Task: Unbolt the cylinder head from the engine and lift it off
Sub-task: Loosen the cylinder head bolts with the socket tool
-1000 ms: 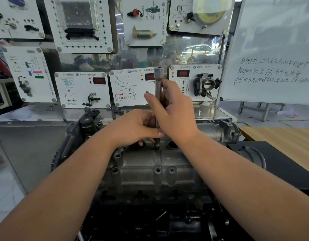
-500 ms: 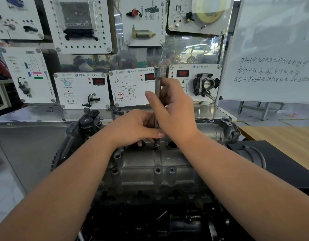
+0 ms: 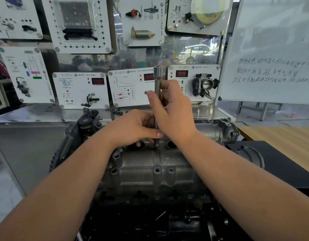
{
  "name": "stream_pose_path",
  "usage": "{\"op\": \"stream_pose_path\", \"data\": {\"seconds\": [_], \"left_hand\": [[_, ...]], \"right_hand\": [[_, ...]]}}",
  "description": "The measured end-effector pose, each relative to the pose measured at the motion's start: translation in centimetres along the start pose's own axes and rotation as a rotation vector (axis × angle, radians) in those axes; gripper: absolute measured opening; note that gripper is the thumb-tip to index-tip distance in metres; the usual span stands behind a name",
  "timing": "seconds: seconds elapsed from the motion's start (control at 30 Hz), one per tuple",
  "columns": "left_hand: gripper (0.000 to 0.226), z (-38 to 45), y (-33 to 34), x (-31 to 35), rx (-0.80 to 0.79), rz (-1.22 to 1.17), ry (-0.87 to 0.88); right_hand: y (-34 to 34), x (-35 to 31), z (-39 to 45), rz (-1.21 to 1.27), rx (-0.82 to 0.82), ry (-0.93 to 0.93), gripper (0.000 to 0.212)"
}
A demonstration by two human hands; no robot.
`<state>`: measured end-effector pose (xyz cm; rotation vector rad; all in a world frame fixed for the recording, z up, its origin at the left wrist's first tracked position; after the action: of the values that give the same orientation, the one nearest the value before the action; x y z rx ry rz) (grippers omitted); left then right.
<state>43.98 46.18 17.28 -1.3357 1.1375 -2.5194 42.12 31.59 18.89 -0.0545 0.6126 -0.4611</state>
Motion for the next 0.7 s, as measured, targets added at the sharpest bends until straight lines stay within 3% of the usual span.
{"op": "stream_pose_path", "data": {"seconds": [0.23,0.3,0.37,0.47,0.6,0.7], "left_hand": [[0.028,-0.05,-0.02,0.37,-0.022,-0.059,0.051],[0.022,0.0,-0.07,0.34,-0.024,-0.055,0.038],[0.009,0.04,-0.15,0.24,-0.026,-0.018,0.021],[0.01,0.03,-0.06,0.32,-0.018,0.018,0.011],[0.032,-0.08,-0.02,0.52,-0.027,-0.003,0.032],[0.033,-0.05,0.01,0.49,-0.031,-0.036,0.063]], "right_hand": [[-0.1,-0.03,0.02,-0.026,-0.06,-0.046,0.02],[-0.06,0.05,-0.07,-0.013,-0.058,-0.042,0.019],[0.15,0.09,-0.12,-0.004,-0.049,-0.022,0.035],[0.17,0.05,0.0,-0.005,-0.02,-0.034,0.027],[0.13,-0.07,0.04,-0.021,-0.036,-0.071,0.02],[0.11,0.08,0.14,-0.025,-0.045,-0.061,0.021]]}}
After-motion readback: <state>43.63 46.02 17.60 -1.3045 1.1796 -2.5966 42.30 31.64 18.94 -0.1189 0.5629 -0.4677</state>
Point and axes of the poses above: each hand's wrist, its own z-axis towards the middle knuckle, its own y-axis out of the palm, x = y × z, the point moved 1 cm from there along z, towards the middle knuckle, and after that the axes turned 7 degrees about y, right-handed, at the moved point
